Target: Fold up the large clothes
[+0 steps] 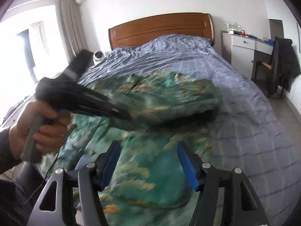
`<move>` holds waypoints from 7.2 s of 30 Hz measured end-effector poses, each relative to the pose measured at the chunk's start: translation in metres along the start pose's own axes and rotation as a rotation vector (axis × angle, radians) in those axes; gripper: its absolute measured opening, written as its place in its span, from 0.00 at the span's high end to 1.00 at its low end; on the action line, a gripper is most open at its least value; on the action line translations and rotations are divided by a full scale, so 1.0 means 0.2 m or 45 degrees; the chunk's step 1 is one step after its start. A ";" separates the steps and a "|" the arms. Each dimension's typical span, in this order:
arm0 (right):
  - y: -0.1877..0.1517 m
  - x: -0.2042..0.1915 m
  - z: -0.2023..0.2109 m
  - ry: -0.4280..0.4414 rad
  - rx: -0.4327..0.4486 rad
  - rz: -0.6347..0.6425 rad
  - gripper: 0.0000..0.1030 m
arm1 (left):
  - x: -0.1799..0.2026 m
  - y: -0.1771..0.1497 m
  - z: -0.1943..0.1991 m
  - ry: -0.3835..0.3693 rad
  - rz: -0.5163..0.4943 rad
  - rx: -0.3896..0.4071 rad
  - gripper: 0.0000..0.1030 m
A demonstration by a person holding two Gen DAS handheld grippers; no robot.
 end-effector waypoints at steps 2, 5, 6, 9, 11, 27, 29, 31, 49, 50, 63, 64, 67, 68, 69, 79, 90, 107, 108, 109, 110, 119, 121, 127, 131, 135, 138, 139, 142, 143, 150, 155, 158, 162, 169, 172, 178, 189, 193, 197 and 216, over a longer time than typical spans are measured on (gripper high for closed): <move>0.08 0.06 -0.04 -0.037 0.012 0.026 0.38 | -0.11 0.11 0.06 0.063 -0.004 0.056 0.89; 0.26 0.15 -0.16 -0.093 0.025 0.077 0.38 | -0.30 0.16 0.03 0.152 0.023 0.051 0.88; 0.32 0.18 -0.23 -0.110 0.015 0.091 0.38 | -0.36 0.17 0.00 0.163 0.040 0.035 0.88; 0.47 0.22 -0.43 -0.114 -0.019 0.102 0.38 | -0.47 0.19 -0.08 0.189 0.052 0.000 0.78; 0.57 0.25 -0.61 -0.085 -0.074 0.085 0.38 | -0.48 0.21 -0.08 0.181 0.056 0.020 0.70; 0.58 0.18 -1.44 -0.098 -0.446 0.160 0.37 | -0.50 0.17 -0.24 0.327 -0.034 -0.040 0.61; 0.59 0.15 -1.29 -0.079 -0.407 0.171 0.37 | -0.47 0.15 -0.20 0.344 -0.066 -0.018 0.61; 0.57 0.12 -1.15 -0.031 -0.385 0.173 0.37 | -0.45 0.13 -0.19 0.358 -0.088 -0.006 0.55; 0.41 -0.07 -0.90 -0.123 -0.336 0.227 0.37 | -0.64 -0.17 0.34 0.514 -0.049 0.167 0.18; 0.41 -0.09 -0.85 -0.122 -0.320 0.238 0.37 | -0.70 -0.19 0.37 0.540 -0.025 0.175 0.17; 0.22 -0.41 -0.52 -0.044 -0.259 0.291 0.37 | -1.31 -0.32 0.85 0.619 0.341 0.354 0.16; 0.21 -0.43 -0.50 -0.040 -0.257 0.292 0.37 | -1.37 -0.32 0.90 0.628 0.382 0.380 0.16; 0.20 -0.48 -0.47 -0.036 -0.250 0.300 0.37 | -1.59 -0.35 1.07 0.625 0.529 0.472 0.16; 0.20 -0.50 -0.46 -0.036 -0.245 0.303 0.37 | -1.66 -0.36 1.11 0.612 0.576 0.499 0.16; 0.20 -0.52 -0.46 -0.034 -0.243 0.307 0.37 | -1.71 -0.37 1.15 0.598 0.621 0.524 0.16; 0.19 -0.66 -0.41 0.015 -0.233 0.336 0.37 | -2.22 -0.44 1.31 0.626 0.961 0.650 0.16; 0.15 -0.74 -0.39 0.060 -0.253 0.343 0.37 | -2.21 -0.31 1.34 0.871 0.881 0.709 0.88; 0.14 -0.61 -0.34 0.058 -0.230 0.162 0.37 | -0.76 0.24 0.90 1.070 -0.437 0.656 0.91; 0.15 -0.60 -0.33 0.053 -0.223 0.158 0.37 | -0.71 0.25 0.84 1.056 -0.478 0.639 0.91; 0.15 -0.58 -0.32 0.045 -0.215 0.154 0.37 | -0.66 0.25 0.76 1.045 -0.527 0.617 0.91; 0.15 -0.57 -0.30 0.039 -0.209 0.149 0.37 | -0.61 0.25 0.69 1.037 -0.571 0.590 0.91; 0.20 -0.41 -0.31 0.000 -0.198 0.075 0.37 | -0.50 0.08 0.02 0.988 -0.783 0.198 0.83; 0.25 -0.39 -0.35 0.018 -0.210 0.067 0.37 | -0.48 0.02 -0.04 0.968 -0.824 0.140 0.68; 0.44 -0.41 -0.56 0.192 -0.292 -0.036 0.37 | -0.39 -0.14 0.07 0.891 -0.926 0.188 0.17; 0.57 -0.46 -0.82 0.353 -0.408 -0.175 0.37 | -0.40 -0.18 0.20 0.832 -0.828 0.206 0.17; 0.63 -0.58 -1.13 0.469 -0.524 -0.302 0.37 | -0.51 -0.18 0.35 0.779 -0.655 0.234 0.17; 0.59 -0.70 -1.34 0.426 -0.672 -0.315 0.37 | -0.61 -0.15 0.46 0.772 -0.541 0.265 0.17; 0.57 -0.72 -1.39 0.396 -0.709 -0.320 0.54 | -0.65 -0.13 0.50 0.775 -0.499 0.278 0.17; 0.63 -0.76 -1.38 0.398 -0.662 -0.278 0.83 | -0.76 -0.10 0.59 0.776 -0.394 0.311 0.17; 0.68 -0.77 -1.33 0.387 -0.593 -0.247 0.83 | -0.80 -0.09 0.63 0.770 -0.349 0.326 0.17; 0.78 -0.73 -1.38 0.170 -0.470 -0.044 0.82 | -1.03 0.02 0.64 0.717 -0.140 0.326 0.17; 0.68 -0.78 -1.54 0.079 -0.542 0.158 0.66 | -1.12 0.13 0.61 0.646 -0.069 0.276 0.17; 0.78 -0.80 -1.40 0.016 -0.405 0.212 0.53 | -1.14 0.23 0.60 0.616 -0.073 0.291 0.17; 0.94 -0.88 -1.25 0.044 -0.172 0.268 0.51 | -1.21 0.32 0.48 0.558 -0.015 0.220 0.17; 0.66 -1.04 -1.50 0.143 -0.439 0.406 0.51 | -1.32 0.24 0.28 0.642 -0.029 0.147 0.15; 0.61 -1.02 -1.52 0.152 -0.416 0.408 0.51 | -1.32 0.22 0.26 0.673 -0.074 0.139 0.12; 0.68 -1.03 -1.53 0.160 -0.487 0.411 0.51 | -1.22 0.28 0.39 0.632 -0.075 0.146 0.13; 0.96 -1.06 -1.67 0.158 -0.398 0.292 0.51 | -1.51 0.64 0.31 0.649 0.173 0.209 0.13; 0.83 -1.03 -1.84 0.146 -0.504 0.251 0.51 | -1.69 0.59 0.26 0.669 0.307 0.219 0.13; 0.81 -1.04 -1.83 0.149 -0.477 0.263 0.51 | -1.66 0.57 0.26 0.689 0.261 0.231 0.13; 0.69 -0.97 -1.24 0.190 -0.389 0.327 0.51 | -1.07 0.04 0.53 0.610 -0.062 0.188 0.10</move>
Point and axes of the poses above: each gripper's, at about its wrist camera, not at the fingertips, and z roughly against the way its jaws point, x to its right, y to its top, the point moved 2 cm from there along -z, roughly the way its jaws point, and after that the axes turned 10 degrees about -y, right-handed, at the moved point
